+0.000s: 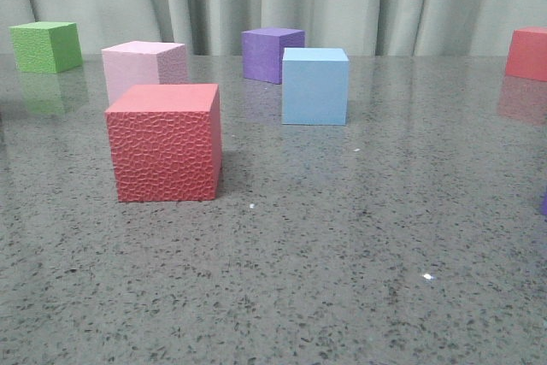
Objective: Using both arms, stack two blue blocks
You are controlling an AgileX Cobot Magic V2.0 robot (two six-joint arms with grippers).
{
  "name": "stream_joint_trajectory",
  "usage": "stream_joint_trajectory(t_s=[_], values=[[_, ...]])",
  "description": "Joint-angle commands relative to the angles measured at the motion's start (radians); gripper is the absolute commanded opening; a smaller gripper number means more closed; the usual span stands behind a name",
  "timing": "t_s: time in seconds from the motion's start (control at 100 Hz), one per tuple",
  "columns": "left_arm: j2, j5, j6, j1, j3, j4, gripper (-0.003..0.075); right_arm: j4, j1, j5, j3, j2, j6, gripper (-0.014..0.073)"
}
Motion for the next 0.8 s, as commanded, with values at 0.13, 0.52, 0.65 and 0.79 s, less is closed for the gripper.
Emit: stream_joint_trajectory(t_s=[0.13,0.52,0.65,0.79], values=[[0.062,-0.043,0.002,-0.001,-0.083,0.027,0.0648,-0.025,-0.006,-0.060,-0.027,-0.004,-0.007,0.0654],[0.142,-0.046,0.002,0.004,-0.088,0.044,0.0648,-0.026,-0.006,-0.062,-0.025,-0.004,-0.007,0.0654],[0.160,-0.046,0.002,0.004,-0.088,0.044,0.0648,-0.026,-0.006,-0.062,-0.025,-0.004,-0.007,0.0654],[0.169,-0.047,0.002,0.004,-0.088,0.046,0.0648,-0.026,-0.006,-0.062,-0.025,-0.004,-0.007,0.0654]])
